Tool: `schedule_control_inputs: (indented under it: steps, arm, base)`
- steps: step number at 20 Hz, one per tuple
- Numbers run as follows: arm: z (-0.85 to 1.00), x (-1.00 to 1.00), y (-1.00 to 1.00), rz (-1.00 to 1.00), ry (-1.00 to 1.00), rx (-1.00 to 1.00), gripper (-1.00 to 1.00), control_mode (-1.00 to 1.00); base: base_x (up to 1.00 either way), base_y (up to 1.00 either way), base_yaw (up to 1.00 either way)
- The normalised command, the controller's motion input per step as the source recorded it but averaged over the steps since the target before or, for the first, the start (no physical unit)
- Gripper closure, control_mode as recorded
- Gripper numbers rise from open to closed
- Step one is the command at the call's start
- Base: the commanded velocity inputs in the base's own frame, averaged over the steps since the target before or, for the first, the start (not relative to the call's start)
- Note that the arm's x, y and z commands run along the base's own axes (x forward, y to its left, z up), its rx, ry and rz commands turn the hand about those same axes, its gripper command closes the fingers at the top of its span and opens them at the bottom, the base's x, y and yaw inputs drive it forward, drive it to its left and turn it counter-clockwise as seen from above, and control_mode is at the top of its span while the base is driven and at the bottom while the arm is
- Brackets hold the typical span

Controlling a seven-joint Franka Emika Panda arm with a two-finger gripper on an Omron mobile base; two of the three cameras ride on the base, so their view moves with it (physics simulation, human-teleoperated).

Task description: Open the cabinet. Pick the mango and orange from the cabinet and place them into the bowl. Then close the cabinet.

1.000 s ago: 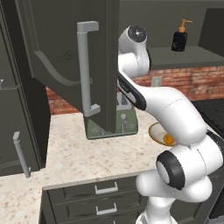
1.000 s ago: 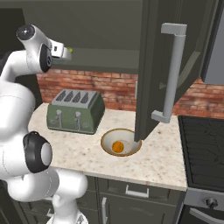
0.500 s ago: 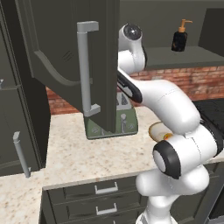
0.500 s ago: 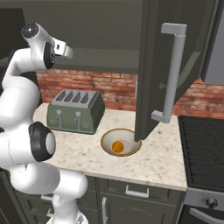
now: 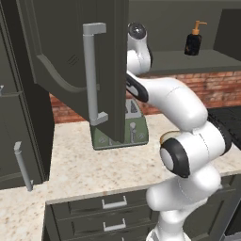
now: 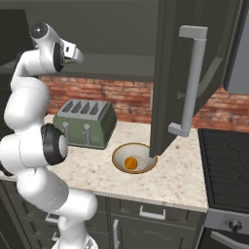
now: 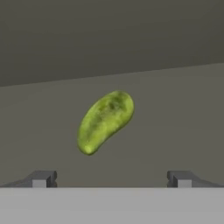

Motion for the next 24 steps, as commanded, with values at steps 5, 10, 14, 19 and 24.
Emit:
schedule_control_inputs:
  steps: [5, 10, 14, 19, 24]
  arm:
    - [0.04, 0.3, 0.09, 0.0, 0.01, 0.0, -1.0, -1.0]
    - [0.0, 0.29, 0.05, -0.01, 0.04, 0.0, -1.0, -1.0]
    - [0.0, 0.42, 0.03, -0.04, 0.07, 0.0, -1.0, -1.0]
    - [0.0, 0.39, 0.03, -0.06, 0.08, 0.0, -1.0, -1.0]
    - [0.0, 0.27, 0.13, -0.05, 0.05, 0.0, -1.0, -1.0]
  base:
    - [0.0, 0.0, 0.0]
    - [0.0, 0.0, 0.0]
    - [0.0, 0.0, 0.0]
    - [0.0, 0.0, 0.0]
    - [0.0, 0.0, 0.0]
